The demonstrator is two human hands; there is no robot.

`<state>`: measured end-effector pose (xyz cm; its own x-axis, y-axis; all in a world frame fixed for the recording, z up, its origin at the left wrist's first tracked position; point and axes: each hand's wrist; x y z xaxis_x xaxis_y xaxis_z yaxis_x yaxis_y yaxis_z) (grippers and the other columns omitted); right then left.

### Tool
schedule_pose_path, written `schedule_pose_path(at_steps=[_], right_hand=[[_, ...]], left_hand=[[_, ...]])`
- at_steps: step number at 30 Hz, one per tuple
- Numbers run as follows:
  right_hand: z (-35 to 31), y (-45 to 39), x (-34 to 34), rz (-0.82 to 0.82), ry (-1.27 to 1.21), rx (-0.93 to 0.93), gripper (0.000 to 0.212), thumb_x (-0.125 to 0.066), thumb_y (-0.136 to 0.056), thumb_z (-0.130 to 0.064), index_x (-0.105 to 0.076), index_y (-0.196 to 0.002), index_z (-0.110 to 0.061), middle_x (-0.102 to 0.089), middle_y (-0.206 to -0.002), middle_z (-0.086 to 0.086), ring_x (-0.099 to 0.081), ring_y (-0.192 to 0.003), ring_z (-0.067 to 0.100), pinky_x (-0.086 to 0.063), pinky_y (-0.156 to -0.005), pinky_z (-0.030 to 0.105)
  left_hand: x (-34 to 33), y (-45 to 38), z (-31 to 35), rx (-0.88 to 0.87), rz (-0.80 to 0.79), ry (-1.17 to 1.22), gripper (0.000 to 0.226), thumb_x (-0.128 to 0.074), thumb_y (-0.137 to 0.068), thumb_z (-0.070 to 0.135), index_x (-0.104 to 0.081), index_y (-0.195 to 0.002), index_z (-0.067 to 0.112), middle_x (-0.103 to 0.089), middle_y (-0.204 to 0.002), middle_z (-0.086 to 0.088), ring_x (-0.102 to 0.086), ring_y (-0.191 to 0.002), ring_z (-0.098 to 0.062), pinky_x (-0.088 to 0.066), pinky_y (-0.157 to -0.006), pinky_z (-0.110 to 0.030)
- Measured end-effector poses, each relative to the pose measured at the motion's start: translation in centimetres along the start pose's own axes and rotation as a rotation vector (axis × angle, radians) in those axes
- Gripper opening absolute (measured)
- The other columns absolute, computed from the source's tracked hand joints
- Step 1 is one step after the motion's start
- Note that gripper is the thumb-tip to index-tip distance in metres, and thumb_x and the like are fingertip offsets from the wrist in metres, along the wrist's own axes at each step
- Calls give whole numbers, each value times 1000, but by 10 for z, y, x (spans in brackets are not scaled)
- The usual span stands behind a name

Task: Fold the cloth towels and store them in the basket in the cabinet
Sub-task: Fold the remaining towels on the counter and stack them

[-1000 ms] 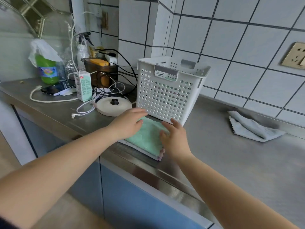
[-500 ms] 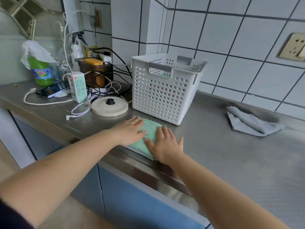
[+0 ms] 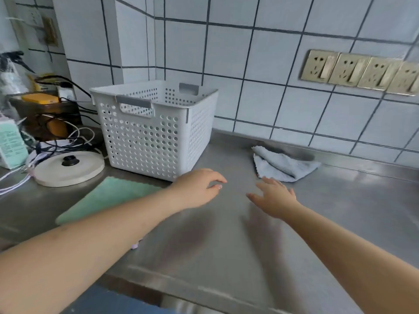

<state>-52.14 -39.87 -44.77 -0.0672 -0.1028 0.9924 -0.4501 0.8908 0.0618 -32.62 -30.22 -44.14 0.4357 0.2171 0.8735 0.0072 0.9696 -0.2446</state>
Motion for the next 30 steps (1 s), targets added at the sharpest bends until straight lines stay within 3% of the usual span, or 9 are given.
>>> schedule_pose_path(at_steps=[4, 9, 14, 18, 21, 24, 26, 28, 30], right_hand=[[47, -17, 1, -31, 11, -43, 53, -37, -95, -52, -44, -136, -20, -24, -152, -1, -17, -143, 18, -19, -114, 46], [72, -44, 2, 29, -61, 3, 45, -40, -97, -38, -44, -136, -17, -34, -147, 2, -32, -135, 21, -31, -106, 35], [88, -72, -3, 87, -51, 50, 40, -40, -96, -32, -48, -133, -21, -45, -140, -1, -40, -129, 24, -36, -104, 37], [93, -91, -12, 150, -76, 71, 41, -44, -93, -31, -49, -134, -27, -51, -133, 0, -43, -126, 23, -37, -102, 35], [96, -99, -18, 211, -82, 73, 34, -46, -93, -30, -57, -125, -28, -54, -124, 1, -46, -118, 24, -40, -96, 34], [97, -104, -21, 238, -79, 82, 29, -46, -94, -26, -61, -118, -27, -54, -118, 3, -47, -114, 24, -40, -89, 31], [99, -108, -20, 244, -103, 61, 30, -43, -95, -21, -62, -117, -27, -55, -118, 3, -49, -113, 24, -40, -86, 30], [99, -110, -18, 239, -143, 40, 33, -41, -94, -15, -64, -115, -27, -57, -120, 2, -51, -112, 23, -41, -86, 30], [98, -110, -14, 220, -165, 35, 35, -41, -92, -13, -65, -113, -28, -59, -120, 1, -54, -112, 23, -42, -87, 29]], left_hand=[[-34, -59, 24, 63, -62, 131, 30, -52, -94, 20, -60, -123, 16, -59, -126, 4, -53, -119, -11, -33, -93, -13], [-70, -125, 34, 164, -102, 220, 33, -52, -93, 16, -57, -125, 16, -61, -125, -1, -57, -114, -16, -42, -98, -25], [-102, -171, 35, 72, -123, -103, 43, -54, -90, 20, -52, -133, 21, -52, -134, -7, -47, -124, -27, -39, -101, -33], [-116, -188, 34, 13, -58, -239, 26, -53, -88, 27, -64, -110, 23, -60, -111, -8, -55, -108, -31, -46, -87, -36], [-123, -196, 33, 64, -29, -211, 24, -53, -87, 37, -67, -104, 27, -63, -106, -5, -57, -103, -30, -49, -83, -38], [-123, -203, 35, 178, -57, -86, 19, -53, -85, 37, -64, -82, 21, -66, -91, -6, -59, -89, -28, -50, -75, -35], [-122, -208, 37, 255, -53, 46, 24, -51, -82, 24, -48, -60, 17, -56, -70, -6, -52, -70, -28, -40, -60, -33], [-120, -211, 38, 305, 3, 191, 34, -49, -78, 13, -29, -51, 17, -33, -55, -1, -32, -59, -24, -21, -51, -31], [-118, -214, 39, 348, 55, 316, 37, -52, -79, 9, -36, -48, 19, -34, -54, -1, -32, -59, -23, -22, -50, -29]])
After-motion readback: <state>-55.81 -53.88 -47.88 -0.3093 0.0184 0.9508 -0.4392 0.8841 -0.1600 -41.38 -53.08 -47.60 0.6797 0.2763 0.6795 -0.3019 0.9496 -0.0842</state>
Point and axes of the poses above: each hand's wrist, its own y-axis away from the middle knuckle, its own x-axis out of the back of the hand, z = x × y
